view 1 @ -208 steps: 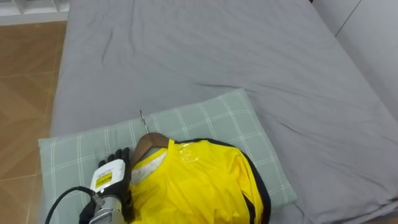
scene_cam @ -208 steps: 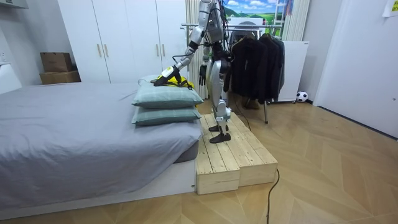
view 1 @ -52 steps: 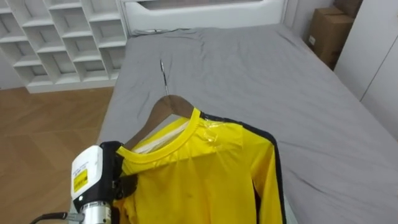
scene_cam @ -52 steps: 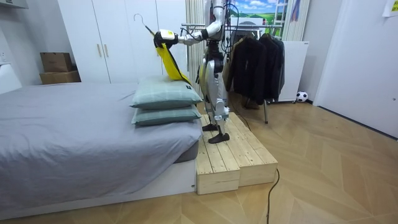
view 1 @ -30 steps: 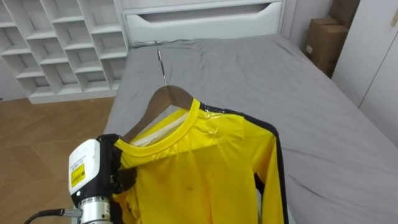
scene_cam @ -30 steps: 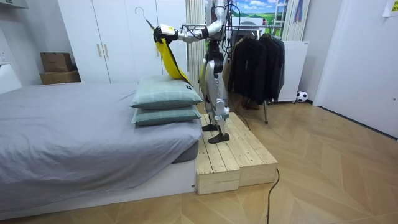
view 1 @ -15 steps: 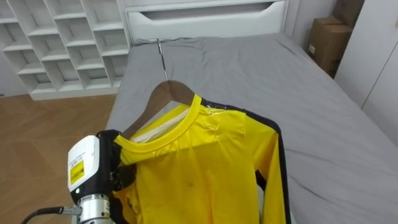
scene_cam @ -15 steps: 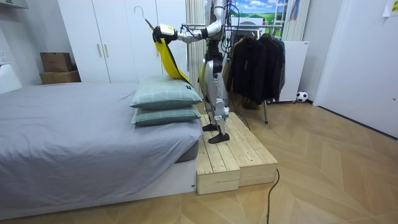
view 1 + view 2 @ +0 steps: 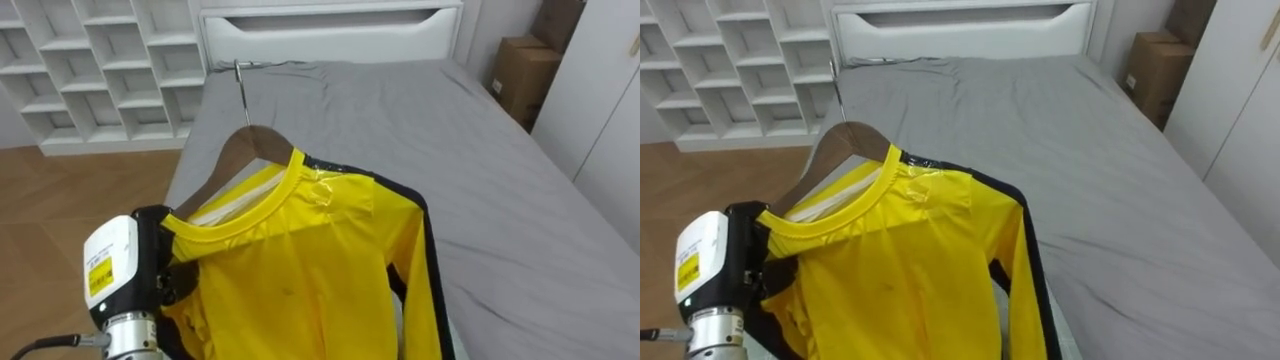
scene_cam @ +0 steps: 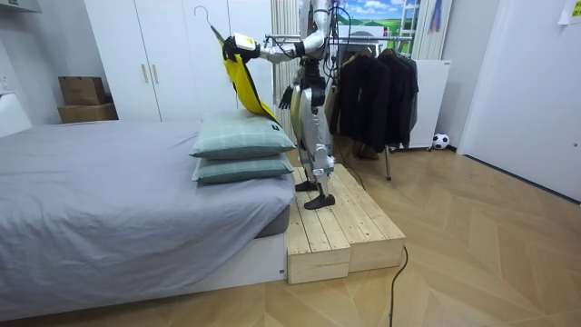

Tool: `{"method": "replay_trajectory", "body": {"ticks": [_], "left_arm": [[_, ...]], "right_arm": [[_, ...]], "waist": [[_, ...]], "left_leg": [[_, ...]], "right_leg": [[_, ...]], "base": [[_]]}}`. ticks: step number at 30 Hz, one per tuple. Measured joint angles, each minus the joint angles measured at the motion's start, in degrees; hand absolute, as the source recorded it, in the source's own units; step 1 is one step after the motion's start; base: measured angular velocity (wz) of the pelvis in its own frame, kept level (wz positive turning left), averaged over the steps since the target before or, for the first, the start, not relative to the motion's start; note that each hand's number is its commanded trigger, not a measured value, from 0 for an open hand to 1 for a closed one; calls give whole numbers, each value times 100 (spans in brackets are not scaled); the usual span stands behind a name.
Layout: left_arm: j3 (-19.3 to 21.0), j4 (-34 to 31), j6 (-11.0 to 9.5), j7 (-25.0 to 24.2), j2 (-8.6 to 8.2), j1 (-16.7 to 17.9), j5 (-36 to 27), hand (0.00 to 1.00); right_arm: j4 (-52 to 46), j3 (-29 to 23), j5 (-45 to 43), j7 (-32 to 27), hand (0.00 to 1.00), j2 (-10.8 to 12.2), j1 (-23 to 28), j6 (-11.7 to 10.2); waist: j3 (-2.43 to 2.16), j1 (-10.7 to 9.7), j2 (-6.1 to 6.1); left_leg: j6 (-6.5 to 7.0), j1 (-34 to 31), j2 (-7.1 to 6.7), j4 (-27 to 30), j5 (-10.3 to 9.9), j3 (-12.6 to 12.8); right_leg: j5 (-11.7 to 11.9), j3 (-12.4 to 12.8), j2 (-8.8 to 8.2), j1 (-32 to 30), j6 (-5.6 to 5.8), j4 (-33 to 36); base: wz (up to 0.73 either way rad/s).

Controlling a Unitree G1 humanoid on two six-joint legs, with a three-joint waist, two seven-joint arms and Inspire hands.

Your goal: Hang clothes

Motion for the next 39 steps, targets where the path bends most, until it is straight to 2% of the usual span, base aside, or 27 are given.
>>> {"method": "replay_trajectory", "body": {"ticks": [4,8,13,17,19,24,30,33,39], "left_arm": [[9,-481,75,-6,1,154,33,100],[43,-751,108,-8,1,178,31,100],[63,-888,125,-35,1,441,20,100],[66,-1045,195,-144,-10,530,15,100],[66,-1166,237,-168,-8,528,3,100],[73,-1230,241,-274,-12,528,6,100],[83,-1229,255,-514,-78,528,16,100],[1,-1228,303,-545,-139,529,75,100],[-77,-1228,388,-618,-145,529,144,100]], "right_arm": [[-834,-227,-569,-345,0,-3,34,-4],[-1649,-421,-862,-623,0,-5,52,-5],[-3224,-458,-1397,-782,0,-20,232,-10],[-4123,-449,-1598,-795,0,-1,294,-6],[-4654,-412,-1893,-880,0,31,389,-11],[-4976,-250,-2348,-994,0,71,389,-59],[-5359,115,-2729,-852,0,141,409,-36],[-5679,332,-2982,-680,0,143,415,-37],[-5904,599,-3017,-462,0,136,416,-3]], "waist": [[14,-7,-33],[5,-1,-105],[-11,1,-188],[-1,65,-179],[-4,127,-127],[-5,156,-40],[40,195,43],[39,203,48],[26,304,68]], "left_leg": [[0,-2,3,0,0,-7],[0,-13,3,1,0,-8],[0,32,4,6,0,9],[7,40,0,3,-12,33],[11,43,0,3,-24,34],[13,85,-1,3,-28,35],[13,65,-2,1,-28,90],[13,66,-2,0,-28,113],[14,71,-2,0,-44,126]], "right_leg": [[0,-5,17,2,-1,1],[0,-17,7,6,0,-6],[0,-20,-29,5,0,78],[-2,0,-35,3,4,69],[-5,5,-34,-1,9,75],[-7,-9,-42,37,12,81],[-38,63,-36,-3,21,90],[-37,82,-32,5,20,92],[-37,129,-22,15,20,95]], "base": [[0],[0],[0],[-2],[0],[0],[-4],[-3],[-2]]}}
